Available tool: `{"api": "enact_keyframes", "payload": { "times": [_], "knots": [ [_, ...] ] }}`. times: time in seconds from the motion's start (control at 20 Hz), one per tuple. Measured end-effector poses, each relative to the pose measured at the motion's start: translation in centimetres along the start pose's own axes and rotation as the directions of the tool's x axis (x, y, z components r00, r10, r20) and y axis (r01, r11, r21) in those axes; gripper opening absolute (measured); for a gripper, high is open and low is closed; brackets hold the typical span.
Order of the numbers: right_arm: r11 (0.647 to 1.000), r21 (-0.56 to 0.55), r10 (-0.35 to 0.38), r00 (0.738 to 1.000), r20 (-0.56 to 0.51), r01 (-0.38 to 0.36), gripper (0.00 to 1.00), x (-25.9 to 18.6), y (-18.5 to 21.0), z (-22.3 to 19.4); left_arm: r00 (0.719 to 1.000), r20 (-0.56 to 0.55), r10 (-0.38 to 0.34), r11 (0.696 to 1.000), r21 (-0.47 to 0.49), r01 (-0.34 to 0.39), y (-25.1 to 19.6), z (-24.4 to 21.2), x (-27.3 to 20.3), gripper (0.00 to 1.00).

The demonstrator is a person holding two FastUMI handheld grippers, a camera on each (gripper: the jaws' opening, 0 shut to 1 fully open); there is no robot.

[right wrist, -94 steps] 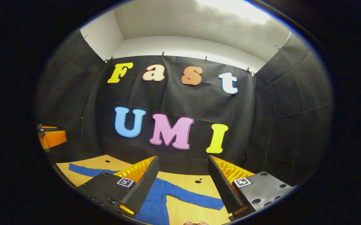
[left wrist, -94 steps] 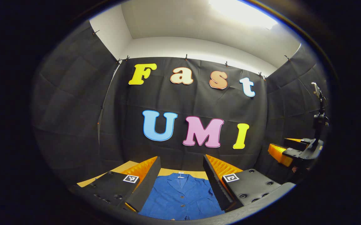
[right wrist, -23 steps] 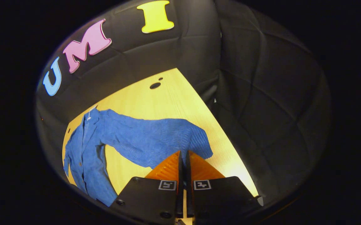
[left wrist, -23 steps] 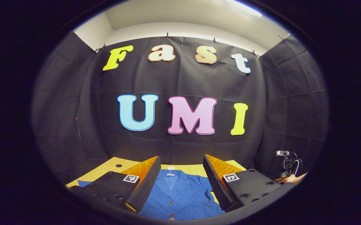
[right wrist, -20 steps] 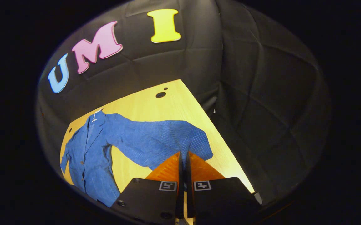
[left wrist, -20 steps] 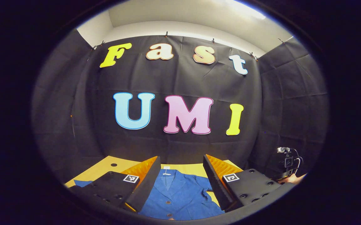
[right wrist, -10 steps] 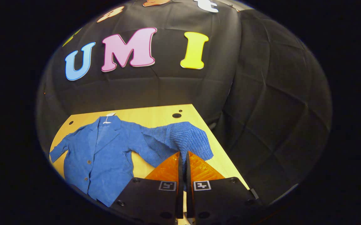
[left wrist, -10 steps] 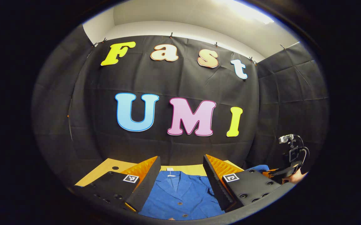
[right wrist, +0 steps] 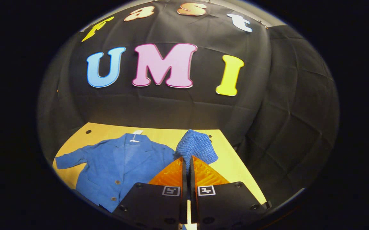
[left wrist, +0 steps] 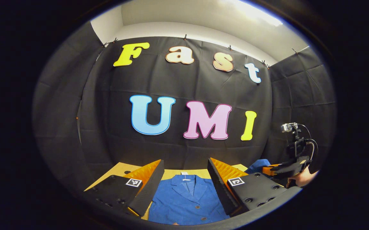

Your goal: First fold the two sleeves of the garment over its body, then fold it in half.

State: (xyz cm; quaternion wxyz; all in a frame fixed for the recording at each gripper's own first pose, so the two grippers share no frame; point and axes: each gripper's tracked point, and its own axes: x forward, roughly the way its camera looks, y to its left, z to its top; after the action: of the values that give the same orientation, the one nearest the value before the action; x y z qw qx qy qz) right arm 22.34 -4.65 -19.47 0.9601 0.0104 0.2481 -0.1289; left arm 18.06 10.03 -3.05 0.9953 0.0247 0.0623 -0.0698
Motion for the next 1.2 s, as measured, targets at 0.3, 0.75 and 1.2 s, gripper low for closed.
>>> {"api": "enact_keyframes", "payload": {
  "times": [0.3,0.75,1.2],
  "knots": [
    [0.989,-0.063,0.132,0.990,-0.045,-0.134,0.06,3.7,8.2,0.5,0.997,0.017,0.076,0.996,0.035,-0.076,2.9,0.1,-1.8,0.80],
    [0.924,-0.100,0.337,0.909,-0.247,-0.369,0.06,11.1,20.9,-2.7,0.967,-0.099,0.234,0.972,0.041,-0.231,8.3,-3.4,-6.4,0.80],
    [0.835,-0.086,0.470,0.787,-0.400,-0.543,0.06,16.9,35.8,-11.6,0.864,-0.269,0.426,0.903,0.061,-0.426,10.8,-7.8,-12.9,0.80]
  ]
}}
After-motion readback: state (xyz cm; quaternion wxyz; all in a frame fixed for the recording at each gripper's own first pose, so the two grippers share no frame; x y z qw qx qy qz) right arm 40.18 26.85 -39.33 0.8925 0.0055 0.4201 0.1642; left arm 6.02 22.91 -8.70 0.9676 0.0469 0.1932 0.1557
